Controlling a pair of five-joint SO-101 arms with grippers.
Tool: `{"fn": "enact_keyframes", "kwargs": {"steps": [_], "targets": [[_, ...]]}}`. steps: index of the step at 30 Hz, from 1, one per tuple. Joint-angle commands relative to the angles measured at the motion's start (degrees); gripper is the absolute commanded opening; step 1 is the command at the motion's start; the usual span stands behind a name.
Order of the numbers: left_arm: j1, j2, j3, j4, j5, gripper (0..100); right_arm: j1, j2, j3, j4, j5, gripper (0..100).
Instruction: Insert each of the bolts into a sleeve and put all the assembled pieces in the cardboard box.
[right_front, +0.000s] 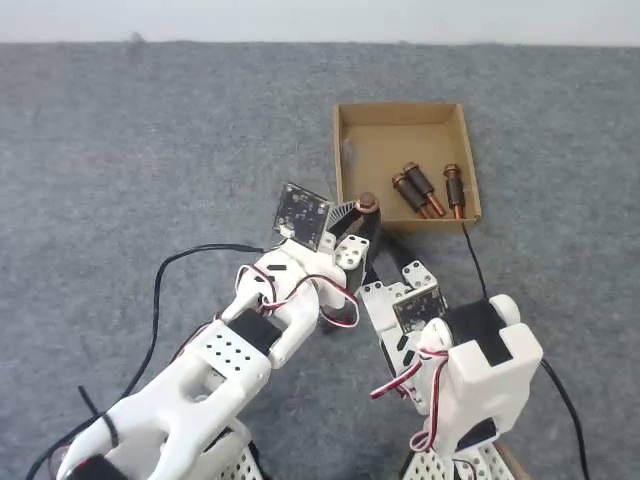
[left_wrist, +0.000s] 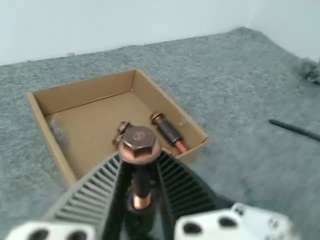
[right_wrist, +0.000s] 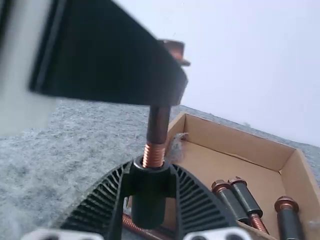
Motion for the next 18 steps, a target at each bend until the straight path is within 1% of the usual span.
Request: {"fn": "enact_keyframes", "kwargs": {"steps": [1, 18], "targets": [[0.44, -0.44, -0.92, 0.09, -0.44, 1, 0.84, -2.95, 1.41, -0.84, 0.70, 0.6], [0.44, -0.26, 2.07, 0.18, -0.44, 1, 1.01, -2.95, 1.49, -2.68, 0.70, 0.6]]}}
